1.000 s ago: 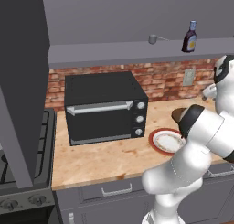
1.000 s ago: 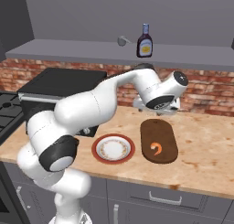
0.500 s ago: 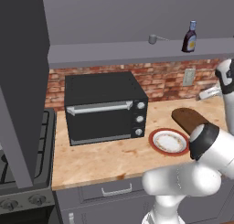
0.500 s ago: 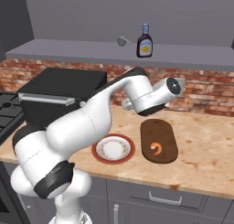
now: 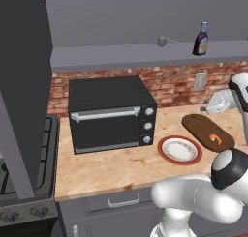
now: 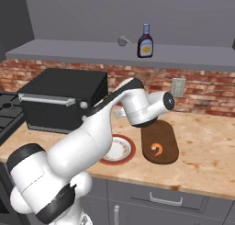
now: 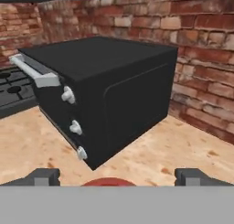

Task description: Pick the shrimp from the plate and place it on the cutting board. Then pick the condiment bottle from the cabinet and place it next to the cutting board.

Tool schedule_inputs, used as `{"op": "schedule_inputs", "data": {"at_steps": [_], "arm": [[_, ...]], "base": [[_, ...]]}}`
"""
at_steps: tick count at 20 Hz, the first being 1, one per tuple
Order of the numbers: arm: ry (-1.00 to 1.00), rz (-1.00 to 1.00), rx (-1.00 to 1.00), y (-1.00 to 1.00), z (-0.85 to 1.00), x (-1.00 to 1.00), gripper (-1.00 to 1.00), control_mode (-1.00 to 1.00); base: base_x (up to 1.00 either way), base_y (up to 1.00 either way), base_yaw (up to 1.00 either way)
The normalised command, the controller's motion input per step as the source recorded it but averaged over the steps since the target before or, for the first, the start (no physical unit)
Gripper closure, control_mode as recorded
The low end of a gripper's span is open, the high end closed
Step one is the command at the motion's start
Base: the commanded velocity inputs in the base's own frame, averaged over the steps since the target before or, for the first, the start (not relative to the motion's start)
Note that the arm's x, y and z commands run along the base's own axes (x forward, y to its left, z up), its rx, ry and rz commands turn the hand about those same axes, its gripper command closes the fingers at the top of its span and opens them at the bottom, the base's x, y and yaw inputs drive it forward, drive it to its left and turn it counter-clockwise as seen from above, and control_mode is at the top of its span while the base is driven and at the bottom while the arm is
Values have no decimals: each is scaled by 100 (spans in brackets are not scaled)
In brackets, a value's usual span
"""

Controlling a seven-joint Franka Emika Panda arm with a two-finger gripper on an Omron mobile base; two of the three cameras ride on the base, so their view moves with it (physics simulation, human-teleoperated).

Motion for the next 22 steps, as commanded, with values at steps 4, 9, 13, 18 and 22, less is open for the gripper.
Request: {"op": "schedule_inputs", "data": {"at_steps": [4, 9, 13, 18, 22], "arm": [[-27, 34, 0, 16, 0, 0, -100, -100], [-31, 39, 1, 3, 0, 0, -100, -100], [-30, 37, 1, 0, 13, 0, -100, -100], [-26, 23, 0, 0, 42, -2, -100, -100], [-21, 7, -1, 0, 56, -16, -100, -100]], "base": [[0, 0, 0], [0, 0, 0], [0, 0, 0], [0, 0, 0], [0, 0, 0]]}}
